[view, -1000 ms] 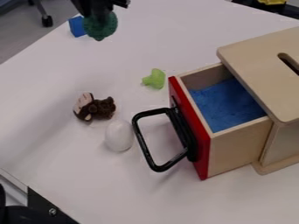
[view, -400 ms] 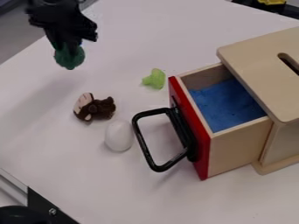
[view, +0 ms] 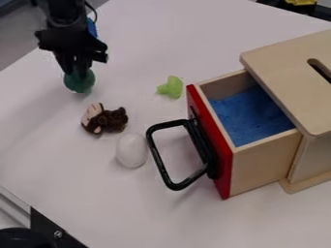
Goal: Take the broccoli out of the drawer and put it on the upper left side of the table
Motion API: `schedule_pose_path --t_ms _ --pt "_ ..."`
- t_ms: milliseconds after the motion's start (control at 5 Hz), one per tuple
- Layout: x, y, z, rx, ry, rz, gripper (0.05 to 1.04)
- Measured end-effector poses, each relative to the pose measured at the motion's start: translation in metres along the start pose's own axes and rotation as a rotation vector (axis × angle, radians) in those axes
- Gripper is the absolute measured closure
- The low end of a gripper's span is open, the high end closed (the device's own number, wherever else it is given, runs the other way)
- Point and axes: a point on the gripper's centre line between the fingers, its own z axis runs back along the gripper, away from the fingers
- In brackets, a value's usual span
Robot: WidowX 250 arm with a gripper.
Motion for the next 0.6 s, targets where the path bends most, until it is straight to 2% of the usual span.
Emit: schedule_pose_path --t_ms 200,400,600 --pt "0.0005 -0.0023 -0.0017 -0.017 -0.002 -0.001 0.738" --pt "0.0022 -0.0037 0.0008 -0.042 0.005 0.006 0.433" --pt "-0.0015 -0.0032 0.0013 -0.043 0.031 0.006 0.145"
